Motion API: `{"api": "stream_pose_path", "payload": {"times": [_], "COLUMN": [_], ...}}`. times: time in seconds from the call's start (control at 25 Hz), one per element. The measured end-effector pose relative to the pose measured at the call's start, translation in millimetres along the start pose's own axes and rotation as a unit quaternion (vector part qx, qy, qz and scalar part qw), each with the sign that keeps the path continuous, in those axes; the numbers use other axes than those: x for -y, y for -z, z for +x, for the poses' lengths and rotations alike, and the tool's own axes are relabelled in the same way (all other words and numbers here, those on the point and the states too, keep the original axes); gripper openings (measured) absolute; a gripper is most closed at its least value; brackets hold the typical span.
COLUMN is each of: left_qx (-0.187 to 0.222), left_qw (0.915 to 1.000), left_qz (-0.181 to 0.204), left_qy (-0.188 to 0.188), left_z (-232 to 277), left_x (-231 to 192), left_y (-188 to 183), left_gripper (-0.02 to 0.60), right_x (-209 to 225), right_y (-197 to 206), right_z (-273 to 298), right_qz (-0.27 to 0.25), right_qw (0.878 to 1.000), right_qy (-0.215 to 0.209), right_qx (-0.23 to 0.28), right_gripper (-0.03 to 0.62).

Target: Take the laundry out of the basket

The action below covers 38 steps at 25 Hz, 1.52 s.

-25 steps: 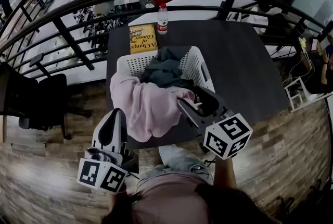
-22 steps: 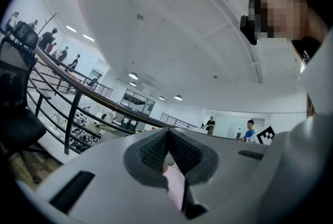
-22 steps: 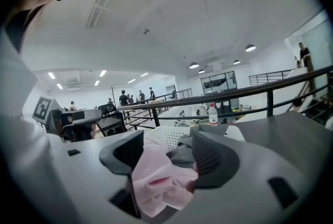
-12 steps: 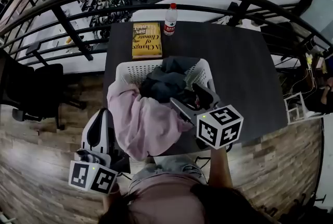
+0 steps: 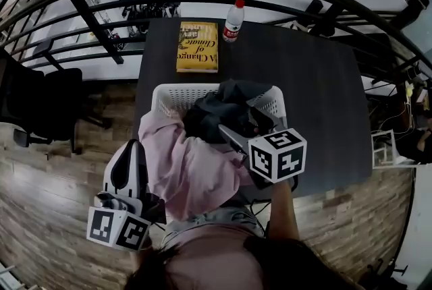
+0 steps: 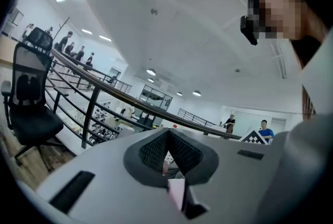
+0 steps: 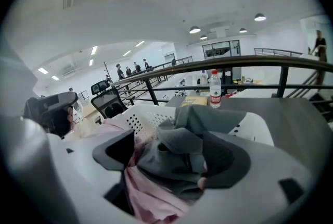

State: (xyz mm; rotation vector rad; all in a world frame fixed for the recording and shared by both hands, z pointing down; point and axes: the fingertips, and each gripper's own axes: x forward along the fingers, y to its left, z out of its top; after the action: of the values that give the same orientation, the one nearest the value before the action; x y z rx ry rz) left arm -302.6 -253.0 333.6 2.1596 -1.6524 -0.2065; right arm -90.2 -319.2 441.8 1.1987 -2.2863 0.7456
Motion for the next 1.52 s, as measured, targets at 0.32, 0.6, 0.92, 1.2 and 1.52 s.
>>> {"api": "stream_pose_path", "payload": {"times": [0.32, 0.6, 0.92, 1.2, 1.52], "left_qx": [-0.02, -0.034, -0.044, -0.043, -0.032], "left_qw": [0.9997, 0.999, 0.9977, 0.9974, 0.9977], "left_qz": [-0.005, -0.007, -0.019, -0.023, -0.023], "left_qy": [-0.014, -0.029, -0.047, -0.054, -0.054], "left_z": [16.4, 27.3, 31.1, 29.0, 16.0], "left_x": [-11.5, -20.8, -31.7, -35.6, -34.0], "left_y": [8.6, 13.2, 23.3, 22.6, 23.8], "left_gripper": [0.0, 0.0, 0.0, 0.0, 0.0], "right_x": [20.5, 22.9, 29.0, 30.4, 18.9], "right_y": [12.7, 40.7, 72.5, 88.8, 84.8], "right_z": [33.2, 67.7, 97.4, 108.9, 99.4], "right_qz": [0.016, 0.021, 0.016, 0.045, 0.01], "right_qw": [0.999, 0.992, 0.981, 0.971, 0.975], "right_qy": [0.001, -0.023, -0.02, -0.023, -0.049], "right_qx": [-0.049, -0.124, -0.194, -0.235, -0.217], "right_gripper": [0.418, 0.446, 0.453, 0.449, 0.188]}}
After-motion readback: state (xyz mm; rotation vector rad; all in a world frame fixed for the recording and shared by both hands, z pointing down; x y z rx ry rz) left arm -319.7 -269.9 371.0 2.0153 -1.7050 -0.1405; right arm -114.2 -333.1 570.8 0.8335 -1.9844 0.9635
